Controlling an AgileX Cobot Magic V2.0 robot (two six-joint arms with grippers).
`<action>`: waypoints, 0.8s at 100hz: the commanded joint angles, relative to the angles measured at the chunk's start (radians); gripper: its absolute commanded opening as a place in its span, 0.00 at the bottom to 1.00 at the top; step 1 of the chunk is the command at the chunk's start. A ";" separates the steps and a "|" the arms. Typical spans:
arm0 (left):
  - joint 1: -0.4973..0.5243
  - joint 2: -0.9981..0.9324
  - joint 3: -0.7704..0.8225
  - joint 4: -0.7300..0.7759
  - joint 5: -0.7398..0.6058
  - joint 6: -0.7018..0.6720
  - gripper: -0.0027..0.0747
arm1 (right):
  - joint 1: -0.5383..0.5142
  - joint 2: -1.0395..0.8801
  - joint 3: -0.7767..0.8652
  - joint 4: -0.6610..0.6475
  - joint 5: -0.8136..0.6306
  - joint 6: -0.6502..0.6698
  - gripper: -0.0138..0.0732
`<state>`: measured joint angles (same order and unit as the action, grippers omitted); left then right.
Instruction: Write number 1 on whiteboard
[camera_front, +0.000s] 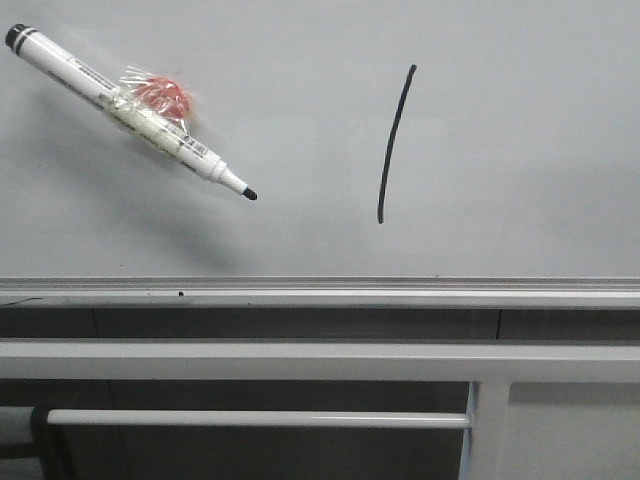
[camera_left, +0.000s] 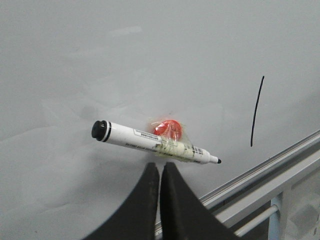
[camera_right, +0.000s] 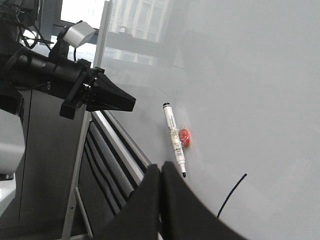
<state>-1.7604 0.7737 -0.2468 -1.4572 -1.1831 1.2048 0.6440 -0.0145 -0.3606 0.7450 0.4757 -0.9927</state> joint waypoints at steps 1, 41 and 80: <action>-0.010 0.000 -0.021 0.072 -0.161 -0.001 0.01 | -0.007 0.011 -0.021 0.024 -0.052 -0.005 0.09; -0.005 -0.001 -0.021 0.045 -0.201 0.007 0.01 | -0.007 0.011 -0.021 0.024 -0.052 -0.005 0.09; 0.236 -0.113 -0.021 0.273 0.002 0.014 0.01 | -0.007 0.011 -0.021 0.024 -0.052 -0.005 0.09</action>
<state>-1.6424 0.6994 -0.2468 -1.3156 -1.1755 1.2190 0.6440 -0.0145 -0.3606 0.7450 0.4815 -0.9951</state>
